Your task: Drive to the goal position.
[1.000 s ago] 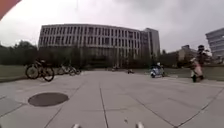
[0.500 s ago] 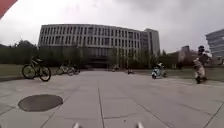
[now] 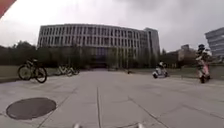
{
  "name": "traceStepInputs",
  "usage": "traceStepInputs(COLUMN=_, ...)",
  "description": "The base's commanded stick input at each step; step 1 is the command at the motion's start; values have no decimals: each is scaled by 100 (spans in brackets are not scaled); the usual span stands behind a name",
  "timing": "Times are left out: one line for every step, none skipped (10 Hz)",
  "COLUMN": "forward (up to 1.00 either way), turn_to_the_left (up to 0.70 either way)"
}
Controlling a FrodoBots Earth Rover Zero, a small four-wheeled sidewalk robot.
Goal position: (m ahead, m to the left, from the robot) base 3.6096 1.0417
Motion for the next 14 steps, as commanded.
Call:
traceStepInputs(forward=50, turn_to_the_left=0)
traceStepInputs(forward=50, turn_to_the_left=0)
traceStepInputs(forward=50, turn_to_the_left=0)
traceStepInputs(forward=48, turn_to_the_left=0)
traceStepInputs(forward=49, turn_to_the_left=0)
traceStepInputs(forward=50, turn_to_the_left=0)
traceStepInputs(forward=50, turn_to_the_left=0)
traceStepInputs(forward=50, turn_to_the_left=0)
traceStepInputs(forward=50, turn_to_the_left=0)
traceStepInputs(forward=50, turn_to_the_left=0)
traceStepInputs(forward=50, turn_to_the_left=2)
traceStepInputs(forward=50, turn_to_the_left=15)
traceStepInputs(forward=50, turn_to_the_left=25)
traceStepInputs(forward=50, turn_to_the_left=25)
